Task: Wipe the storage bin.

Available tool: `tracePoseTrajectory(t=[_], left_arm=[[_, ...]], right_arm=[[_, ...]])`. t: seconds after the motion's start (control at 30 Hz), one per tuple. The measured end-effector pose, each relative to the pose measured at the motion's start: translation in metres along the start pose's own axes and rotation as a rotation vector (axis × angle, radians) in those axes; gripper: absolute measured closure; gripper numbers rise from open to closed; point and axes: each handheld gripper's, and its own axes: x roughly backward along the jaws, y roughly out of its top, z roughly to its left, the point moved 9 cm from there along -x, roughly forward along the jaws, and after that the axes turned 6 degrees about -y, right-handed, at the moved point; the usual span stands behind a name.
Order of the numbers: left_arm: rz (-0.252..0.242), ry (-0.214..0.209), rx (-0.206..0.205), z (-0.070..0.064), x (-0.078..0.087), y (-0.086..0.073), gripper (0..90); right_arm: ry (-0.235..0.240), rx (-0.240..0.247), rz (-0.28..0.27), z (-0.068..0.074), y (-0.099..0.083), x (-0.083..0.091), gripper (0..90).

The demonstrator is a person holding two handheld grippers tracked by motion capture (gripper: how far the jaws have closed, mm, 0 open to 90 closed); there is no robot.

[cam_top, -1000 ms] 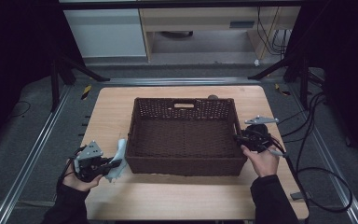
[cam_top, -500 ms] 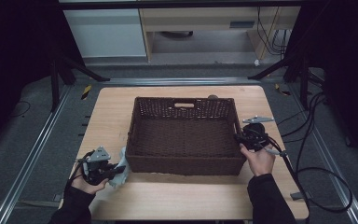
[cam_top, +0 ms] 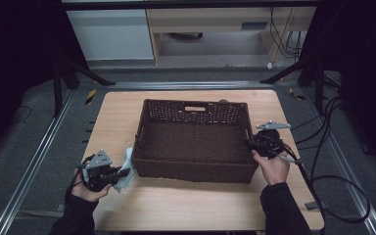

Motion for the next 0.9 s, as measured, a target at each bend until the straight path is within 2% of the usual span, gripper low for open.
tracePoseTrajectory(t=[0.03,0.13,0.2,0.23,0.4,0.5,0.6,0.7,0.77,0.83,0.9], left_arm=[[-0.011,0.000,-0.011,-0.003,0.005,0.004,81.9],[-0.001,-0.003,-0.014,-0.005,0.003,0.002,81.9],[0.017,-0.008,-0.007,-0.004,-0.002,-0.004,81.9],[0.044,-0.012,0.009,-0.002,-0.009,-0.012,81.9],[0.083,-0.021,0.029,0.001,-0.021,-0.023,81.9],[0.071,-0.013,0.030,0.002,-0.019,-0.019,81.9],[0.010,-0.005,0.015,-0.002,-0.007,-0.005,81.9],[-0.014,0.005,0.002,-0.003,-0.002,0.002,81.9],[-0.007,0.001,0.013,-0.002,-0.007,-0.002,81.9],[0.034,-0.005,0.031,0.003,-0.018,-0.013,81.9],[0.050,-0.006,0.039,0.004,-0.022,-0.017,81.9]], right_arm=[[-0.001,0.000,-0.016,-0.001,0.002,0.003,61.2],[-0.002,-0.006,-0.031,-0.003,0.005,0.006,59.6],[-0.007,-0.012,-0.046,-0.006,0.007,0.010,58.7],[-0.005,-0.017,-0.048,-0.007,0.007,0.011,57.9],[0.001,-0.013,-0.036,-0.006,0.004,0.009,56.3],[0.011,-0.004,-0.024,-0.003,0.002,0.007,54.7],[0.012,0.008,-0.021,-0.002,0.002,0.006,53.8],[0.015,0.012,-0.021,-0.001,0.002,0.006,52.5],[0.014,0.012,-0.019,-0.001,0.002,0.005,51.4],[0.008,0.019,-0.021,-0.001,0.002,0.005,49.1],[0.005,0.019,-0.020,-0.002,0.001,0.005,48.4]])
